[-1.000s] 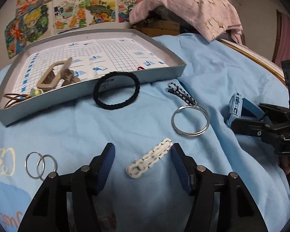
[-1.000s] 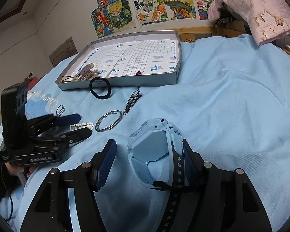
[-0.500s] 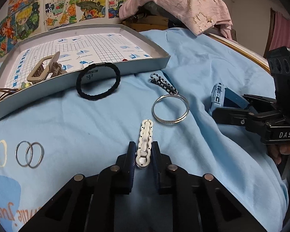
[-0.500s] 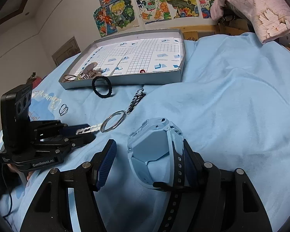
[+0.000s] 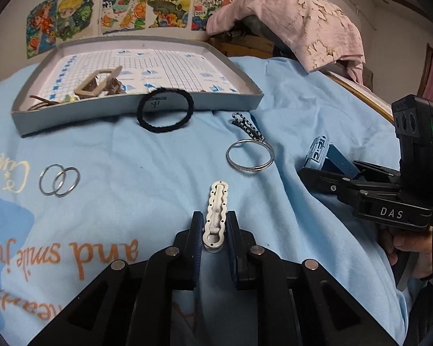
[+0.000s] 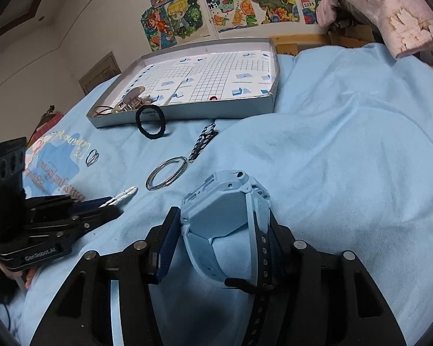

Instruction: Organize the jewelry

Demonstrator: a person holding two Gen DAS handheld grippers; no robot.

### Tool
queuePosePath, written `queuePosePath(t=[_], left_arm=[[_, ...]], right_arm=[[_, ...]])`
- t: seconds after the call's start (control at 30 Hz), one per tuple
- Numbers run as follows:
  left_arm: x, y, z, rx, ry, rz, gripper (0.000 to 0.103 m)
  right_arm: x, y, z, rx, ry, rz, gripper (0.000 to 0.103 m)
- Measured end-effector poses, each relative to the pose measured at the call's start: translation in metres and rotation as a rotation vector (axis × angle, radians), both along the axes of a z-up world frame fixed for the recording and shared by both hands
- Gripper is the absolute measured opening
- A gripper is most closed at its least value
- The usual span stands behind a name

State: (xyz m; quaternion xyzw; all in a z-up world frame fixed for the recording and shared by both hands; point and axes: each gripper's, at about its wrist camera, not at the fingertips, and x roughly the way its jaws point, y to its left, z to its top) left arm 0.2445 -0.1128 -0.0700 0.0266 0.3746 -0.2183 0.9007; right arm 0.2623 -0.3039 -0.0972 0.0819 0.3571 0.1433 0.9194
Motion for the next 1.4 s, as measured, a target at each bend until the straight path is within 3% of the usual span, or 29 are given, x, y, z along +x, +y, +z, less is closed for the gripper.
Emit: queuePosePath(t=[0.33,0.53,0.67,0.73,0.83,0.93,1.1,1.4], left_arm=[[0.009,0.022,0.042,-0.162,-0.051,0.092,0.015],[0.062,0.026,0.073,-0.195,-0.089,0.163,0.015],[0.103,0.025,0.084,-0.194,-0.1,0.195,0.015],[0.123,0.022,0.084,-0.173,-0.102,0.2,0.015],[0.146,0.015,0.078,-0.127,-0.093,0.189,0.015],[0.165,0.008,0.068,-0.081,-0.075,0.182,0.015],[0.178,0.008,0.056,-0.091,-0.054,0.19,0.015],[0.177,0.004,0.054,-0.103,-0.043,0.193,0.015]], right_arm=[[-0.012,0.002,0.029,0.021,-0.125,0.006,0.049],[0.01,-0.004,0.056,0.055,-0.225,-0.042,0.049],[0.046,-0.007,0.072,0.064,-0.287,-0.072,0.049],[0.065,-0.008,0.072,0.071,-0.288,-0.078,0.049],[0.095,-0.003,0.068,0.001,-0.301,-0.086,0.049],[0.121,-0.004,0.063,0.05,-0.302,-0.084,0.049],[0.145,0.009,0.045,0.018,-0.223,-0.039,0.049],[0.154,0.016,0.031,0.015,-0.167,-0.031,0.05]])
